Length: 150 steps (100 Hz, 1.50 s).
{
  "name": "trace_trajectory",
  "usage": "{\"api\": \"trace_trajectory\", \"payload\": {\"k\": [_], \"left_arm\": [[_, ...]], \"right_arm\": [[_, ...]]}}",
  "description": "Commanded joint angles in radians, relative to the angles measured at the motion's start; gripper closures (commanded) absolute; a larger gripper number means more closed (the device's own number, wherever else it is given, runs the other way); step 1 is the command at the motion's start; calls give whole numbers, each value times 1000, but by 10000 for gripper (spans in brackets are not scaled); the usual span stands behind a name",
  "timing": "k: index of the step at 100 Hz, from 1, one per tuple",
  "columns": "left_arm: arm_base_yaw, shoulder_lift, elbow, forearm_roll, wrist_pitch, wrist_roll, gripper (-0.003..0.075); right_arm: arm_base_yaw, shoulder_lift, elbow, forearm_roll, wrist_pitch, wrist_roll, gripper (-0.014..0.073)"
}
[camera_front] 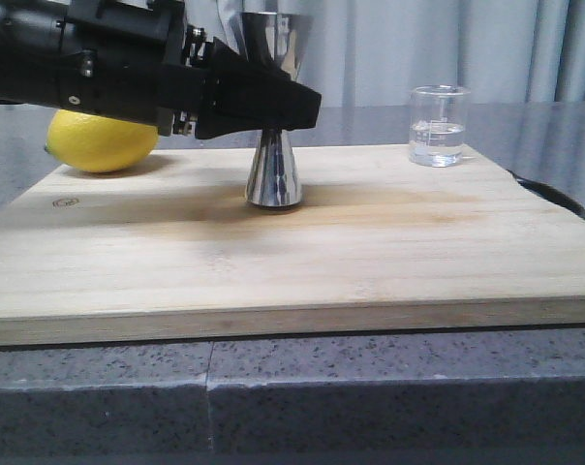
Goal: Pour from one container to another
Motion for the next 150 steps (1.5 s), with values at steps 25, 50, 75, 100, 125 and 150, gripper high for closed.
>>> {"api": "trace_trajectory", "payload": {"k": [25, 50, 75, 100, 125, 150], "left_arm": [[-9, -42, -55, -78, 127, -3, 514], [-9, -42, -55, -78, 127, -3, 514], [-9, -42, -55, -78, 127, -3, 514], [-9, -42, -55, -78, 127, -3, 514], [-9, -42, -55, -78, 127, -3, 514], [-9, -42, -55, -78, 127, -3, 514]], "right_arm": [[-3, 15, -35, 18, -118, -46, -3], [0, 143, -82, 177, -174, -226, -3], [143, 352, -243, 173, -99, -263, -2], [296, 561, -403, 107, -10, -263, -2], [302, 666, -328, 200, -309, -263, -2], [364, 675, -25, 242, -893, -253, -2]]}}
